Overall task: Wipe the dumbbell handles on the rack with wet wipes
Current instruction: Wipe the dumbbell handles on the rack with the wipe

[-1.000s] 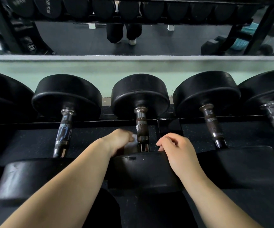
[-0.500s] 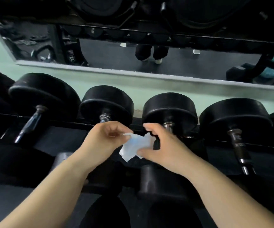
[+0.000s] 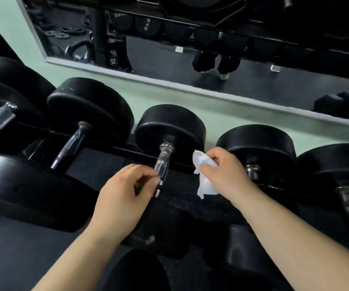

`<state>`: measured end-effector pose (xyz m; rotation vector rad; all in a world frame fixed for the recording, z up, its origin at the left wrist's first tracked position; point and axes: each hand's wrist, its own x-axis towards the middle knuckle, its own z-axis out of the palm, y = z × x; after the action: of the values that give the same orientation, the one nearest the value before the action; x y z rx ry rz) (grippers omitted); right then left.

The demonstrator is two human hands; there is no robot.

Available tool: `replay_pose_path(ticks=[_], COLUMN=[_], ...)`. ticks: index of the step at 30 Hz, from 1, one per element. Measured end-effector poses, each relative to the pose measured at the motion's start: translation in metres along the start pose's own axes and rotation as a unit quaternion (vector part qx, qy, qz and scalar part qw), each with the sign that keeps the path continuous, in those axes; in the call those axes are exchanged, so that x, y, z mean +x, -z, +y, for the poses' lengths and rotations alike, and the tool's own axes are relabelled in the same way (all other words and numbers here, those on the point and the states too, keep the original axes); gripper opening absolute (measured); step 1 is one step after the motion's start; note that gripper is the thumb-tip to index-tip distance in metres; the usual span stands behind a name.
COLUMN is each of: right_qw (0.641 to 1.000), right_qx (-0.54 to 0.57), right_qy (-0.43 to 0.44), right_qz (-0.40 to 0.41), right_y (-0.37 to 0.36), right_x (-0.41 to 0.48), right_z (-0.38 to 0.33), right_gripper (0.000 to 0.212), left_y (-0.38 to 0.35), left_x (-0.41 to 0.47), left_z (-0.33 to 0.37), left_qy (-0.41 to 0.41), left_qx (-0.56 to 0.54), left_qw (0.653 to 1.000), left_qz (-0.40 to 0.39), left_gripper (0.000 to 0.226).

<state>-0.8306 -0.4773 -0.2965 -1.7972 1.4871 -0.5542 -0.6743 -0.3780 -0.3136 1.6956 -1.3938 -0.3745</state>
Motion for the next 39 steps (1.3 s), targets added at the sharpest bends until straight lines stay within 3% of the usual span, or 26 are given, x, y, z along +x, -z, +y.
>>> replay_pose_path(ticks=[4, 7, 10, 14, 17, 21, 25, 28, 31, 34, 37, 39], right_qw=[0.999, 0.997, 0.985, 0.913, 0.945, 0.957, 0.921, 0.907, 0.944, 0.955, 0.907, 0.894], right_qx=[-0.041, -0.018, 0.084, 0.322, 0.256, 0.197, 0.239, 0.16, 0.089, 0.136, 0.258, 0.268], right_qy=[-0.015, -0.074, -0.143, -0.21, -0.165, -0.124, -0.142, -0.137, -0.128, -0.149, -0.181, -0.176], right_qz=[0.013, -0.016, -0.054, -0.136, -0.122, -0.175, -0.273, -0.365, -0.289, -0.219, -0.279, -0.314], right_y=[-0.026, -0.044, -0.051, -0.055, -0.061, -0.065, -0.06, -0.062, -0.068, -0.069, -0.065, -0.062], right_x=[0.024, 0.038, 0.047, 0.055, 0.059, 0.054, 0.048, 0.038, 0.041, 0.051, 0.052, 0.052], right_z=[0.0, 0.004, 0.005, 0.005, 0.007, 0.008, 0.01, 0.01, 0.008, 0.006, 0.005, 0.006], right_gripper=[0.014, 0.015, 0.021, 0.028, 0.011, 0.022, 0.013, 0.013, 0.013, 0.016, 0.013, 0.019], left_y=[0.001, -0.001, 0.001, 0.001, 0.0, 0.0, -0.002, -0.002, -0.002, -0.002, -0.002, -0.001], left_x=[0.0, 0.0, 0.0, 0.001, 0.001, 0.0, 0.001, 0.002, 0.003, 0.002, 0.002, 0.002], left_z=[-0.005, -0.006, -0.004, -0.002, 0.0, 0.001, 0.002, 0.002, 0.003, 0.003, 0.002, 0.001], left_qy=[0.004, 0.017, 0.029, 0.034, 0.036, 0.042, 0.046, 0.051, 0.051, 0.057, 0.059, 0.058], left_qx=[-0.012, -0.013, -0.019, 0.002, 0.017, 0.026, 0.049, 0.056, 0.059, 0.058, 0.055, 0.056], left_qw=[1.0, 1.0, 0.999, 0.999, 0.999, 0.998, 0.997, 0.996, 0.996, 0.996, 0.996, 0.996], left_qz=[-0.001, -0.019, -0.031, -0.038, -0.035, -0.027, -0.037, -0.037, -0.038, -0.032, -0.032, -0.032], left_gripper=[0.02, 0.016, 0.016, 0.02, 0.026, 0.027, 0.028, 0.029, 0.031, 0.03, 0.031, 0.03])
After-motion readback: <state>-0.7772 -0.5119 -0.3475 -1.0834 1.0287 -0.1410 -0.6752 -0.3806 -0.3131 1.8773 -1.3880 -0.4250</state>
